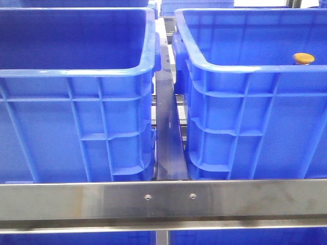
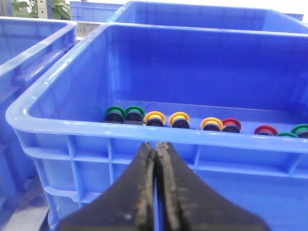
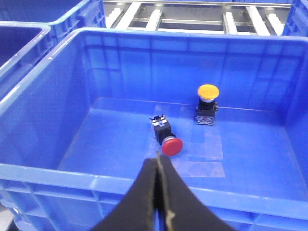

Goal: Pick red and yellow buttons and place in box

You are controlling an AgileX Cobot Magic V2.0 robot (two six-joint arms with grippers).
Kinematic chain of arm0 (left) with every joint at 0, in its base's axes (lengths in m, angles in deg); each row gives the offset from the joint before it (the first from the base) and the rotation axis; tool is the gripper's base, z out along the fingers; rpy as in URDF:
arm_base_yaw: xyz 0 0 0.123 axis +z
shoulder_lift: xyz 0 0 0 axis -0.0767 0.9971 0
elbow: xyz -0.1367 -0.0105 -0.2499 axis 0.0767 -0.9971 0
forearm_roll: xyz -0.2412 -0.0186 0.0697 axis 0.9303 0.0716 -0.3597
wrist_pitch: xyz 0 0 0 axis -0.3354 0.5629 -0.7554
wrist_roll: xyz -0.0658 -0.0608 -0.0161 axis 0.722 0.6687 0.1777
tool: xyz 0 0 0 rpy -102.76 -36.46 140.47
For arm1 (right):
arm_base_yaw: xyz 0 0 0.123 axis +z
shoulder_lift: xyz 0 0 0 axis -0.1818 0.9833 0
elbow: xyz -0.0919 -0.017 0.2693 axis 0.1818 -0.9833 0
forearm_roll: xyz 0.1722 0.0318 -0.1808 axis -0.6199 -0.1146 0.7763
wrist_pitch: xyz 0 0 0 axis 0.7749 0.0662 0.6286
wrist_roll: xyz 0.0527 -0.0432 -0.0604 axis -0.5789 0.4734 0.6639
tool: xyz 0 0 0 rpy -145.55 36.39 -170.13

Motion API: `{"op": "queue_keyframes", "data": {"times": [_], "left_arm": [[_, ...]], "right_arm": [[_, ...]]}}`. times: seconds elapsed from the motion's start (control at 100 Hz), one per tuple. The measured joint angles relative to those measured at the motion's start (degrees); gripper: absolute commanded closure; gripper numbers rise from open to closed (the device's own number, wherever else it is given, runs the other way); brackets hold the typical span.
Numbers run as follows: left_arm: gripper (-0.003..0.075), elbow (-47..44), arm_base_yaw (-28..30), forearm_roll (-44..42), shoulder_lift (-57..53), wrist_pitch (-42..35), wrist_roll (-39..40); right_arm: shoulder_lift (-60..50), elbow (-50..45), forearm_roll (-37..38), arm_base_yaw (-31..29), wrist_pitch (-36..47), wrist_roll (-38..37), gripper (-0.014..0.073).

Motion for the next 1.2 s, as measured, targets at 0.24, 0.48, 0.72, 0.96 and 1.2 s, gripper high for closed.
{"op": "queue_keyframes", "data": {"times": [0.24, 0.48, 0.72, 0.96, 1.2], "left_arm": [[0.0740, 0.0, 0.0, 0.0, 0.0, 0.0, 0.0], [0.0740, 0.0, 0.0, 0.0, 0.0, 0.0, 0.0], [0.0740, 0.0, 0.0, 0.0, 0.0, 0.0, -0.1], [0.0740, 0.0, 0.0, 0.0, 0.0, 0.0, -0.1], [0.0740, 0.0, 0.0, 0.0, 0.0, 0.0, -0.1]], "right_arm": [[0.0, 0.0, 0.0, 0.0, 0.0, 0.0, 0.0655], [0.0, 0.0, 0.0, 0.0, 0.0, 0.0, 0.0655], [0.0, 0.0, 0.0, 1.2, 0.0, 0.0, 0.0655], [0.0, -0.1, 0.0, 5.1, 0.0, 0.0, 0.0655], [0.0, -0.1, 0.0, 10.6, 9.2, 0.0, 0.0655]]}}
